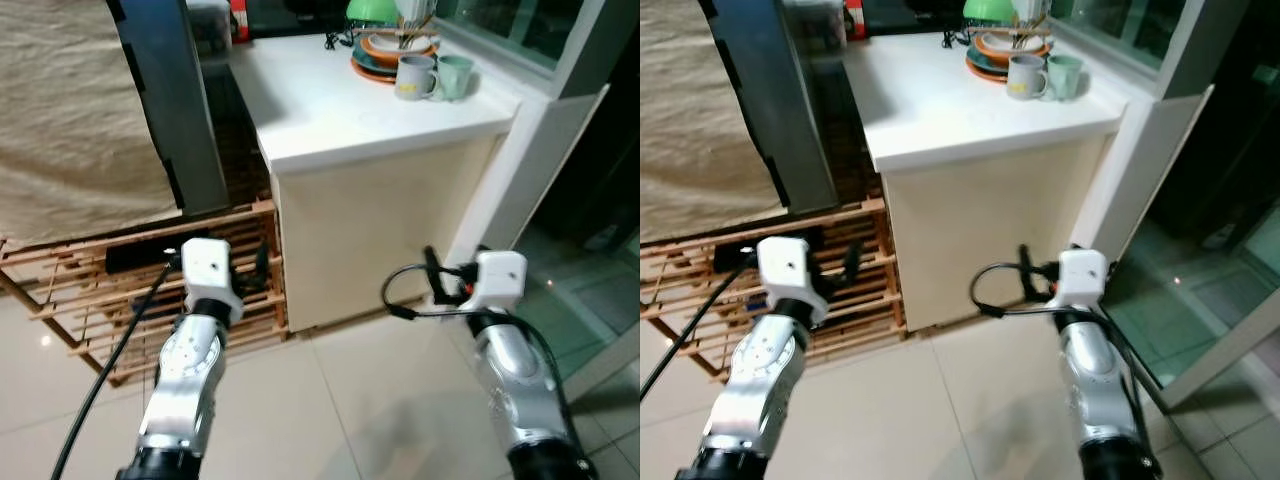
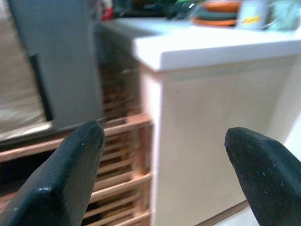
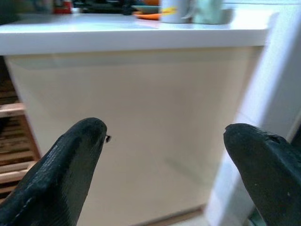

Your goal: Restocking fridge

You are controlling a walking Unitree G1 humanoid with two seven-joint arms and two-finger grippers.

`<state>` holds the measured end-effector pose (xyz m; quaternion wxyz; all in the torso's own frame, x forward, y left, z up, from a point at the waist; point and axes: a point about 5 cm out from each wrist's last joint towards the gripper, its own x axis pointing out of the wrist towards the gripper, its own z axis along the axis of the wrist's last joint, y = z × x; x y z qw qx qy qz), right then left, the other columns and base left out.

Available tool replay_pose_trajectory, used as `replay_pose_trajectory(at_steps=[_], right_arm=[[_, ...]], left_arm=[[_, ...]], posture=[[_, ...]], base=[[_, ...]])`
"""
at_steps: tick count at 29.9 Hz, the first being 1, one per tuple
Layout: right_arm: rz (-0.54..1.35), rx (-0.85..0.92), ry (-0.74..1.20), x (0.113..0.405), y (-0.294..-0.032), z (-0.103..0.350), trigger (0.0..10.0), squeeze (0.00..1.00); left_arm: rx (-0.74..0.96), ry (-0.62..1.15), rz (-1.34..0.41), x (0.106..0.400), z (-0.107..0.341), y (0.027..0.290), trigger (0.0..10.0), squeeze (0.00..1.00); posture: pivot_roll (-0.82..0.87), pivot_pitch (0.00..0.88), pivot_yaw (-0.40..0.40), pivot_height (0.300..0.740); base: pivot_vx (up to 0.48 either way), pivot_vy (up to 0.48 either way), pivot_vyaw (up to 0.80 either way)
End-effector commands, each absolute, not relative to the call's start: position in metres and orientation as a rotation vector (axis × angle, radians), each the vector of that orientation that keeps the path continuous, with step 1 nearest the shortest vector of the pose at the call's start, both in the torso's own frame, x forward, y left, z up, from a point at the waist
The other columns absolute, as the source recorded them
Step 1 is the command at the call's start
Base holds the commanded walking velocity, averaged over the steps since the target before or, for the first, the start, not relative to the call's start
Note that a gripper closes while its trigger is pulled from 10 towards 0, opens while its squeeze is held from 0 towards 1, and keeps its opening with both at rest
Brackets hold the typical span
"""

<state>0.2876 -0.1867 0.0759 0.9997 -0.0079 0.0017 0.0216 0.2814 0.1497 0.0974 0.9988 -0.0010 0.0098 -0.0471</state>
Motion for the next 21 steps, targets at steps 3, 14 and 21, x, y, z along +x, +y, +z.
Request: replay_pose_trajectory(at_steps=[3, 14, 21], right_arm=[[0.068, -0.016, -0.005, 0.289, -0.18, 0.076, 10.0, 0.0], [0.066, -0.013, 0.035, 0.285, -0.185, 0.068, 10.0, 0.0], [0.076, -0.014, 0.04, 0.287, -0.183, 0.066, 10.0, 0.0]], left_arm=[[-0.04, 0.033, -0.079, 0.277, 0.095, 0.159, 10.0, 0.0], [-0.008, 0.064, -0.068, 0.276, 0.089, 0.167, 10.0, 0.0], [-0.02, 0.066, -0.061, 0.279, 0.09, 0.167, 10.0, 0.0]], posture=[[-0.09, 0.0, 0.01, 0.74], [-0.09, 0.0, 0.004, 0.74], [-0.09, 0.0, 0.002, 0.74]], base=[[0.0, 0.48, 0.0], [0.0, 0.469, -0.57], [0.0, 0.464, -0.77]])
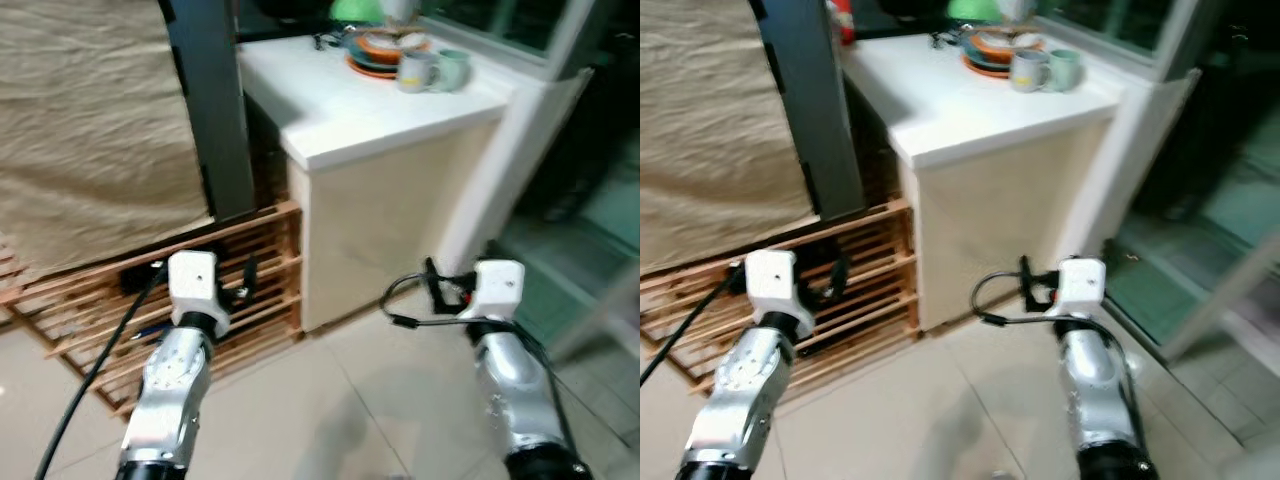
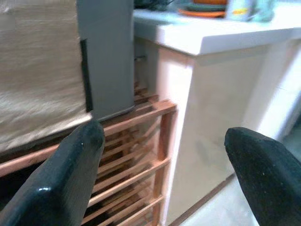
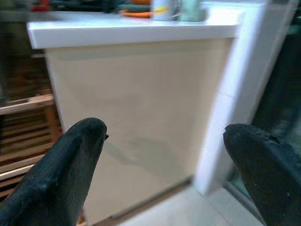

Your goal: Restocking fridge

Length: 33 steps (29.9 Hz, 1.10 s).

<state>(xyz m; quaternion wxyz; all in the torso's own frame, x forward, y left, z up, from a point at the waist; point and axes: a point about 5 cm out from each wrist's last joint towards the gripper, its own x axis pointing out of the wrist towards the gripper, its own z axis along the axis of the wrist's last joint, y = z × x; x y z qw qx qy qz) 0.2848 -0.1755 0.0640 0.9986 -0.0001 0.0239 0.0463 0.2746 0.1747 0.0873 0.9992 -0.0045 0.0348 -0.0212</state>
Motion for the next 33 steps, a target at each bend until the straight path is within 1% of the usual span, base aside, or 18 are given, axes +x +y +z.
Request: replay_pose_trajectory(at_steps=[1, 7, 16, 21, 25, 26, 33], right_arm=[[0.076, -0.014, 0.04, 0.287, -0.183, 0.066, 10.0, 0.0], [0.089, -0.02, 0.04, 0.285, -0.183, 0.066, 10.0, 0.0], [0.101, -0.024, 0.062, 0.281, -0.185, 0.061, 10.0, 0.0], [0.102, -0.003, 0.039, 0.281, -0.182, 0.063, 10.0, 0.0], [0.11, 0.018, 0.008, 0.28, -0.176, 0.068, 10.0, 0.0], [0.121, 0.018, 0.01, 0.28, -0.174, 0.068, 10.0, 0.0], [0.13, 0.02, 0.01, 0.281, -0.172, 0.068, 10.0, 0.0]], left_arm=[[-0.02, 0.066, -0.061, 0.279, 0.09, 0.167, 10.0, 0.0], [-0.017, 0.065, -0.055, 0.28, 0.089, 0.167, 10.0, 0.0], [-0.007, 0.058, -0.085, 0.271, 0.083, 0.162, 10.0, 0.0], [-0.015, 0.059, -0.075, 0.274, 0.083, 0.168, 10.0, 0.0], [0.007, 0.045, -0.117, 0.277, 0.089, 0.162, 10.0, 0.0], [-0.001, 0.04, -0.143, 0.277, 0.091, 0.156, 10.0, 0.0], [-0.022, 0.023, -0.179, 0.274, 0.093, 0.151, 10.0, 0.0]], posture=[[-0.09, 0.0, 0.002, 0.74], [-0.09, 0.0, -0.002, 0.74], [-0.09, 0.0, -0.007, 0.74], [-0.08, 0.0, -0.018, 0.74], [-0.07, 0.0, -0.021, 0.74], [-0.07, 0.0, -0.023, 0.74], [-0.07, 0.0, -0.022, 0.74]], base=[[0.0, 0.465, -0.76], [0.0, 0.471, -0.76], [0.0, 0.459, -0.75], [0.0, 0.453, -0.73], [0.0, 0.453, -0.74], [0.0, 0.45, -0.74], [0.0, 0.45, -0.75]])
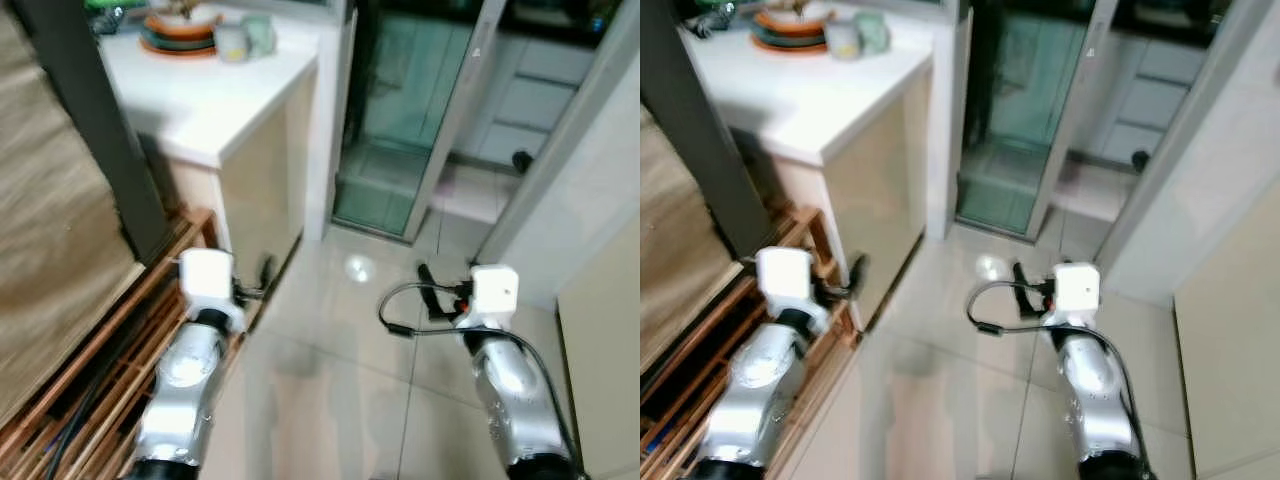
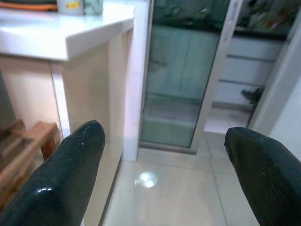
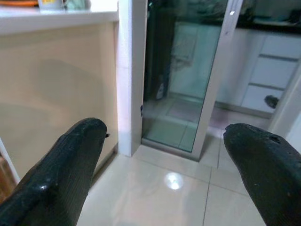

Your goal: Restocking fridge

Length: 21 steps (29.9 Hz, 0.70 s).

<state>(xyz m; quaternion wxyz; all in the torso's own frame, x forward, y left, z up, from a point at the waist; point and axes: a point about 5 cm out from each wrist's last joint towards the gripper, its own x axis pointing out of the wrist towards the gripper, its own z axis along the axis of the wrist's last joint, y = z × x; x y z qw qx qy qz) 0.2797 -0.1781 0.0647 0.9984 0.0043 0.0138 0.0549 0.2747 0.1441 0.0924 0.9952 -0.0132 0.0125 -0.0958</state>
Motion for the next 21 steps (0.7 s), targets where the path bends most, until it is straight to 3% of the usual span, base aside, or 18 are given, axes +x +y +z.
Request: replay_pose_trajectory(at_steps=[1, 5, 13, 21], right_arm=[[0.132, 0.021, 0.01, 0.281, -0.172, 0.068, 10.0, 0.0], [0.139, 0.02, 0.011, 0.281, -0.171, 0.068, 10.0, 0.0], [0.149, 0.024, 0.012, 0.284, -0.168, 0.068, 10.0, 0.0], [0.143, 0.029, 0.006, 0.287, -0.168, 0.069, 10.0, 0.0]], left_arm=[[-0.022, 0.02, -0.194, 0.272, 0.093, 0.149, 10.0, 0.0], [0.026, -0.017, -0.23, 0.265, 0.093, 0.147, 10.0, 0.0], [0.043, -0.027, -0.208, 0.271, 0.095, 0.149, 10.0, 0.0], [0.024, -0.026, -0.202, 0.28, 0.098, 0.151, 10.0, 0.0]], posture=[[-0.07, 0.0, -0.022, 0.74], [-0.06, 0.0, -0.024, 0.74], [-0.06, 0.0, -0.021, 0.74], [-0.07, 0.0, -0.009, 0.74]], base=[[0.0, 0.45, -0.75], [0.0, 0.45, 0.0], [0.0, 0.0, 0.0], [-0.429, 0.0, 0.0]])
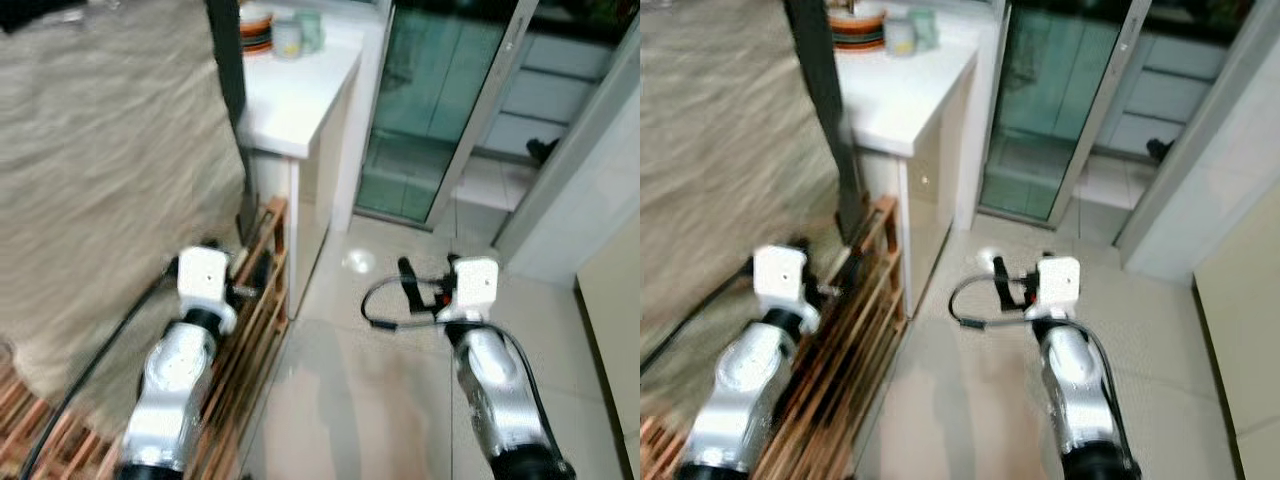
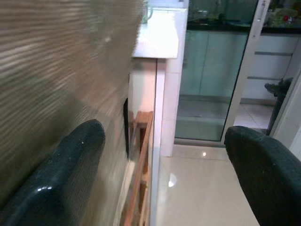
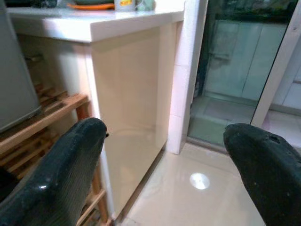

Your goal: Restocking fridge

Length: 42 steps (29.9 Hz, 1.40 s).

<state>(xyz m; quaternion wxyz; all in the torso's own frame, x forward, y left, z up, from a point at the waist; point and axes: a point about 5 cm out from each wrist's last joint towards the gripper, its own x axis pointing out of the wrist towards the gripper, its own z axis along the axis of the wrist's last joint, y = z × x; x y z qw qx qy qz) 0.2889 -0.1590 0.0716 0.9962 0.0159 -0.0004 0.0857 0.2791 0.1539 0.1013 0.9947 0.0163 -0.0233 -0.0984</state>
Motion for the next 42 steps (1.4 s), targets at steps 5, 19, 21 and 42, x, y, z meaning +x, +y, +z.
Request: replay_pose_trajectory(at_steps=[5, 19, 21, 42], right_arm=[[0.135, 0.028, 0.009, 0.287, -0.171, 0.068, 10.0, 0.0], [0.141, 0.038, 0.013, 0.287, -0.169, 0.066, 10.0, 0.0], [0.143, 0.029, 0.007, 0.287, -0.168, 0.067, 10.0, 0.0], [0.085, 0.023, -0.18, 0.274, -0.173, 0.108, 10.0, 0.0]], left_arm=[[0.023, -0.027, -0.206, 0.281, 0.099, 0.15, 10.0, 0.0], [0.05, -0.058, -0.178, 0.282, 0.105, 0.149, 10.0, 0.0], [0.054, -0.062, -0.163, 0.284, 0.107, 0.15, 10.0, 0.0], [0.055, -0.16, -0.146, 0.276, 0.14, 0.15, 10.0, 0.0]], posture=[[-0.07, 0.0, -0.005, 0.74], [-0.07, 0.0, 0.0, 0.74], [-0.07, 0.0, 0.001, 0.74], [-0.07, 0.0, 0.0, 0.74]], base=[[-0.476, 0.0, 0.0], [-0.276, 0.0, 0.0], [0.0, 0.0, 0.0], [0.0, 0.0, 0.45]])
